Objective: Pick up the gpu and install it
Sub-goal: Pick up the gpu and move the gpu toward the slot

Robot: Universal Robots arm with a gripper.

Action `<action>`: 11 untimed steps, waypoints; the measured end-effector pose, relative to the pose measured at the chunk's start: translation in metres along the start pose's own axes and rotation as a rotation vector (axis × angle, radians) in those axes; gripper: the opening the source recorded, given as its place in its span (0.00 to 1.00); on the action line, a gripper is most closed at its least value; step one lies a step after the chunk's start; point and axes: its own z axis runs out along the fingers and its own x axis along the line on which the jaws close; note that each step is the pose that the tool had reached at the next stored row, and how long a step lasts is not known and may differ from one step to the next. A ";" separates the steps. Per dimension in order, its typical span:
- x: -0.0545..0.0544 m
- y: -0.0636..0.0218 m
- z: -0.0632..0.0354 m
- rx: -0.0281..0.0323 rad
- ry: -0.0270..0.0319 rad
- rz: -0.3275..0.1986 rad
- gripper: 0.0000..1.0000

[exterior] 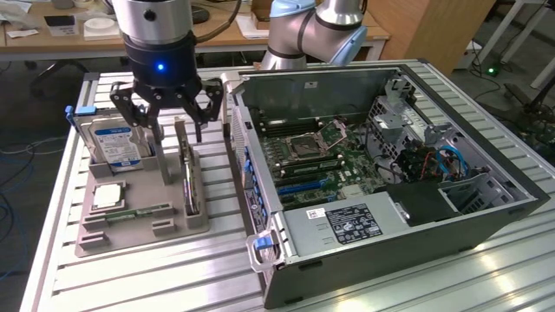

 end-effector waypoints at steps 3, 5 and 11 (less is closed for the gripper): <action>0.000 -0.0002 0.0055 0.0000 0.0000 0.000 0.65; 0.000 -0.0004 0.0091 0.0000 0.0000 0.000 0.65; 0.000 -0.0008 0.0201 0.0000 0.0000 0.000 0.65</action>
